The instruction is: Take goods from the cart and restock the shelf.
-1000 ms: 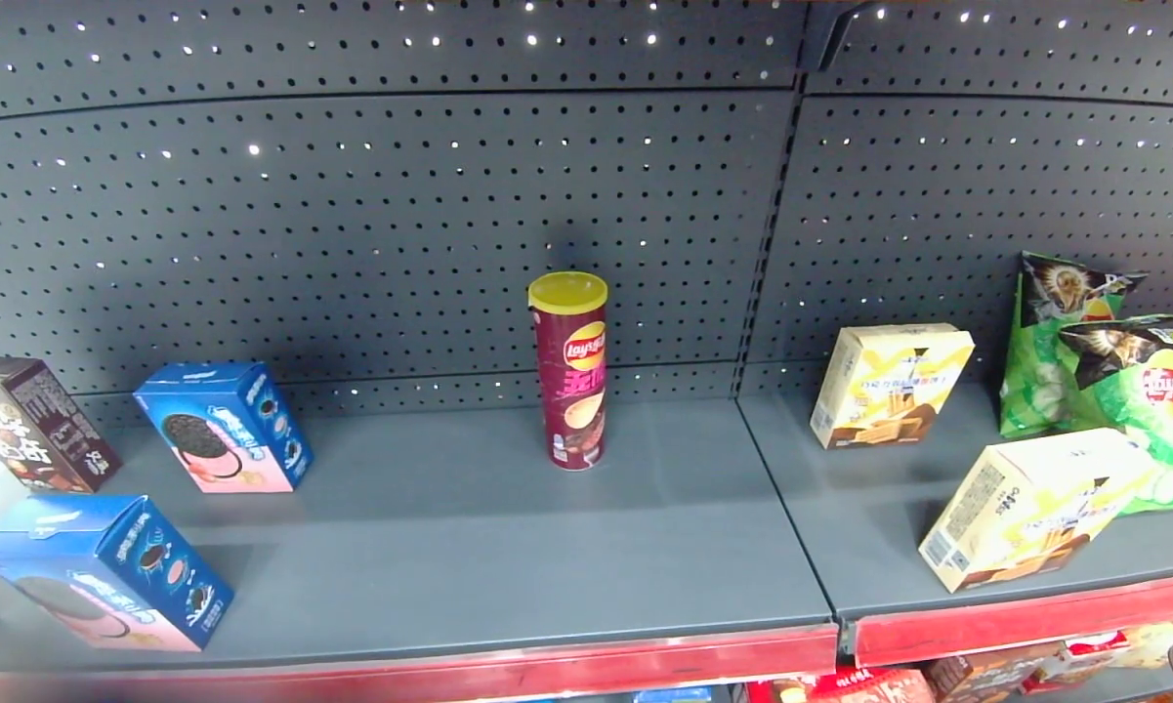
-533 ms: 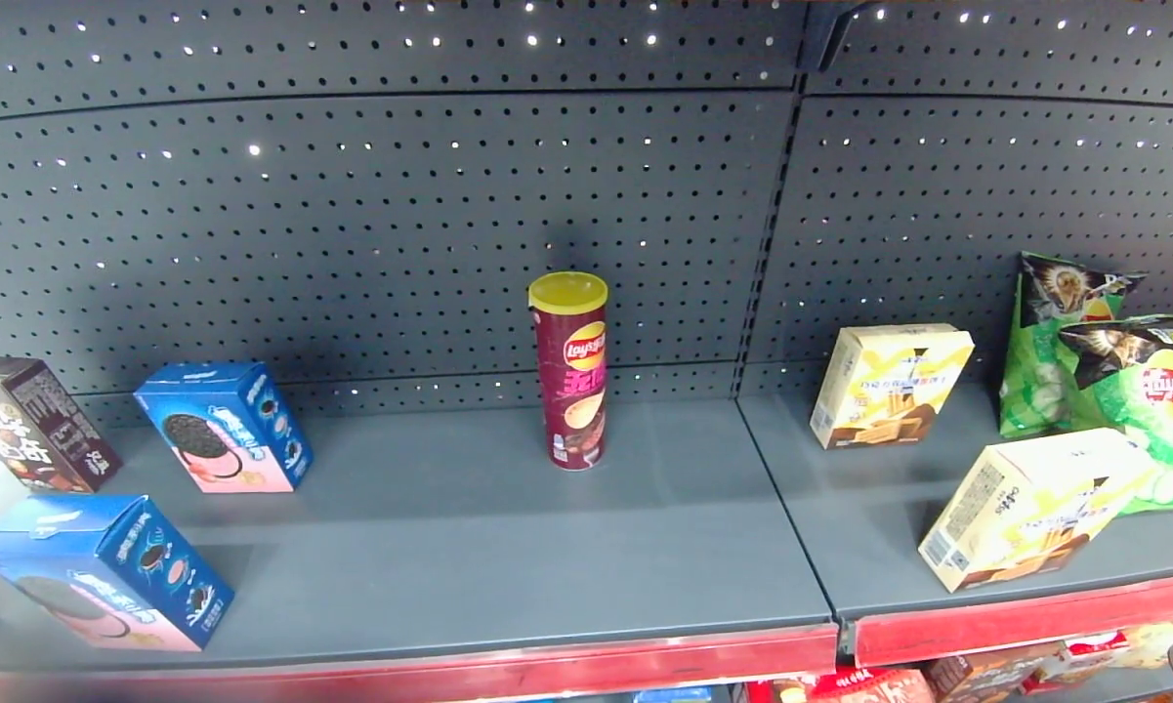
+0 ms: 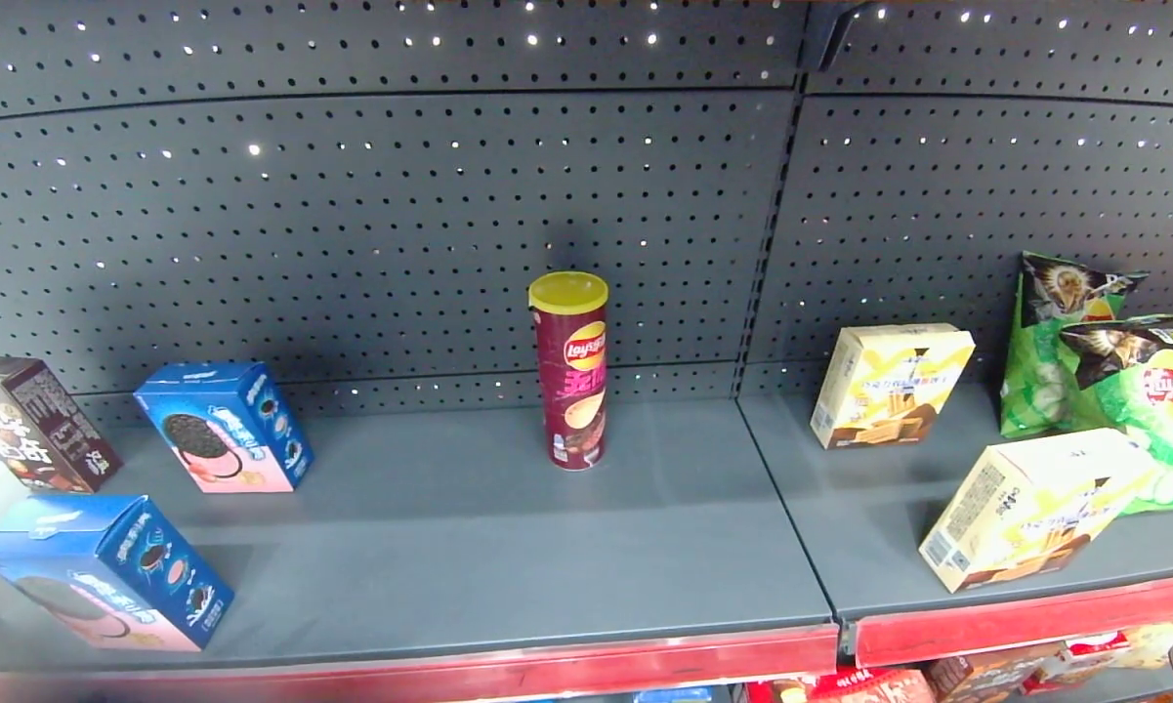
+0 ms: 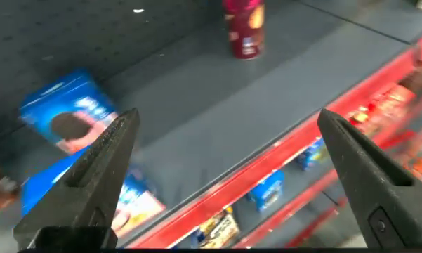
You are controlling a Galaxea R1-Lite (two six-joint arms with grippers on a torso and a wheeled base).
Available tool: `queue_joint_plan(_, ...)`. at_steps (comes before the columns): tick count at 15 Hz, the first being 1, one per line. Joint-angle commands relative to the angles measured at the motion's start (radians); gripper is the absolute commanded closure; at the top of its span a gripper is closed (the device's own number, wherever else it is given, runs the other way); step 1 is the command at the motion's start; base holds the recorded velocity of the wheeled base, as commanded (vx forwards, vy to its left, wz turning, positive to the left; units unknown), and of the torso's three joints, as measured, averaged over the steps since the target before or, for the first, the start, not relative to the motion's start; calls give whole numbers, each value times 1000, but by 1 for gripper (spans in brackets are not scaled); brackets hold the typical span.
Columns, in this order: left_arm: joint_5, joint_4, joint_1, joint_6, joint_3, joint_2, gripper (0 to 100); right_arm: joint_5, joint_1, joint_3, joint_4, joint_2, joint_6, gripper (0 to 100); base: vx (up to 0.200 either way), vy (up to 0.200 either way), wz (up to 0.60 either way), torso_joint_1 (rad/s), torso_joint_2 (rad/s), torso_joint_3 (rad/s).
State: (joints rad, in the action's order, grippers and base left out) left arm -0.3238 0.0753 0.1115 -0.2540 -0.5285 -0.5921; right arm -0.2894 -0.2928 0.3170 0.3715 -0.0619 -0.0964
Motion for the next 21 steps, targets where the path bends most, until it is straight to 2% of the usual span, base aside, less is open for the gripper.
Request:
queue_joint_plan(1,-11,-5,93,-1,-61,-164,0,-2,3,-4,0,1,-11,100,0,0,0,0,0,0)
queue_joint_plan(3,-9,-14,165,-1,-97,-267,0,-17,1,-19,-11,5,-43,100,0,0,0,0,0,0)
queue_joint_plan(5,-24,-118,168,1,-99,-368,0,-11,-3,-39,-25,25,-43,100,0,0,0,0,0,0)
queue_joint_plan(7,-84,-206,168,36,-103,-446,0,-11,-20,-78,-51,62,-42,100,0,0,0,0,0,0)
queue_joint_plan(12,-118,-318,208,44,-139,-630,0,4,-25,-102,-77,62,-40,100,0,0,0,0,0,0)
queue_joint_plan(13,-119,-348,211,32,-157,-693,0,4,-25,-104,-77,62,-40,100,0,0,0,0,0,0)
queue_joint_plan(14,-124,-407,226,41,-159,-738,0,4,-25,-104,-77,62,-40,100,0,0,0,0,0,0)
queue_joint_plan(15,-124,-424,231,42,-159,-750,0,4,-25,-104,-77,62,-40,100,0,0,0,0,0,0)
queue_joint_plan(16,-153,-474,234,68,-171,-825,0,4,-25,-111,-77,62,-40,100,0,0,0,0,0,0)
queue_joint_plan(17,-205,-476,232,78,-182,-854,0,4,-25,-113,-77,62,-40,100,0,0,0,0,0,0)
queue_joint_plan(18,-222,-477,231,81,-192,-874,0,4,-25,-113,-77,62,-40,100,0,0,0,0,0,0)
queue_joint_plan(20,-230,-496,231,70,-214,-945,0,4,-25,-122,-78,62,-40,100,0,0,0,0,0,0)
queue_joint_plan(21,-231,-532,229,76,-219,-976,0,4,-25,-134,-91,62,-40,100,0,0,0,0,0,0)
